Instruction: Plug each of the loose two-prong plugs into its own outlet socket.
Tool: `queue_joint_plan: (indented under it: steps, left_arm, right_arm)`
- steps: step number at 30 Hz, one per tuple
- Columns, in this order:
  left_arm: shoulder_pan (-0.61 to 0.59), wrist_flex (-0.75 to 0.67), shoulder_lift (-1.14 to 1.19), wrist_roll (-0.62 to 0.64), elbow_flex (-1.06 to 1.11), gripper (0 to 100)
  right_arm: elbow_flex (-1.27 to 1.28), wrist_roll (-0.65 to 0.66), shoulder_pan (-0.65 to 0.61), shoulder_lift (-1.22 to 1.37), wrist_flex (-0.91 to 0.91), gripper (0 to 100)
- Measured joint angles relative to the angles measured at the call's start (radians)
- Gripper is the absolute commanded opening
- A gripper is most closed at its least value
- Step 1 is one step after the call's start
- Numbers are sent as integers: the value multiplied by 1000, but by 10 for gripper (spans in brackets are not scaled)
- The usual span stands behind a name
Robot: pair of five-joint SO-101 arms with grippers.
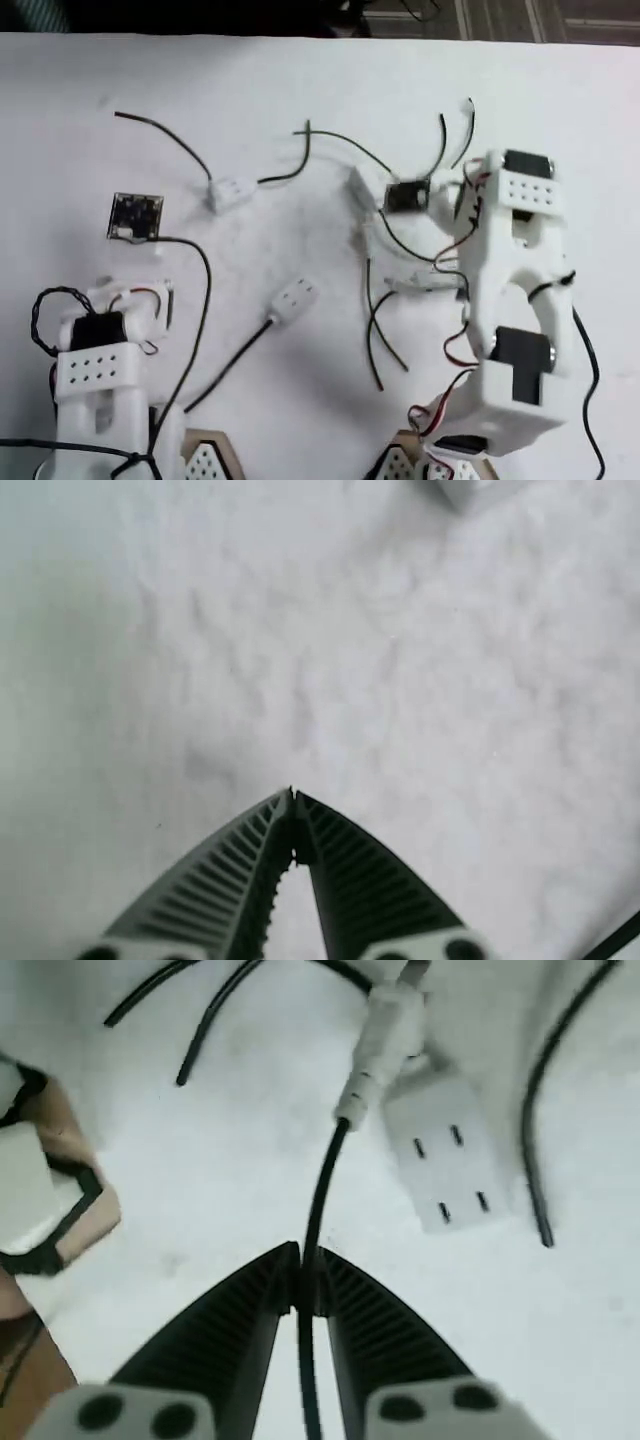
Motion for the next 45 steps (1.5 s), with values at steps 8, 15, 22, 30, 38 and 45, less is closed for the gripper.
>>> queue_joint_plan:
  steps: [8, 15, 22, 30, 38, 45]
  left_arm:
    - [0, -3, 0, 0, 0, 27]
    - [0, -3, 0, 0, 0, 27]
    - [0, -3, 0, 0, 0, 27]
    - [0, -3, 0, 0, 0, 27]
    - [0, -3, 0, -6, 0, 26]
    - [0, -3, 0, -6, 0, 25]
  right_arm:
    - [91, 186, 12, -44, -114, 32]
    - [48, -32, 12, -104, -384, 196]
    - [-15, -637, 20, -160, -483, 256]
    - [-15, -1192, 20, -160, -486, 177]
    - [57, -1537, -64, -160, -489, 128]
    - [163, -1967, -239, -160, -463, 185]
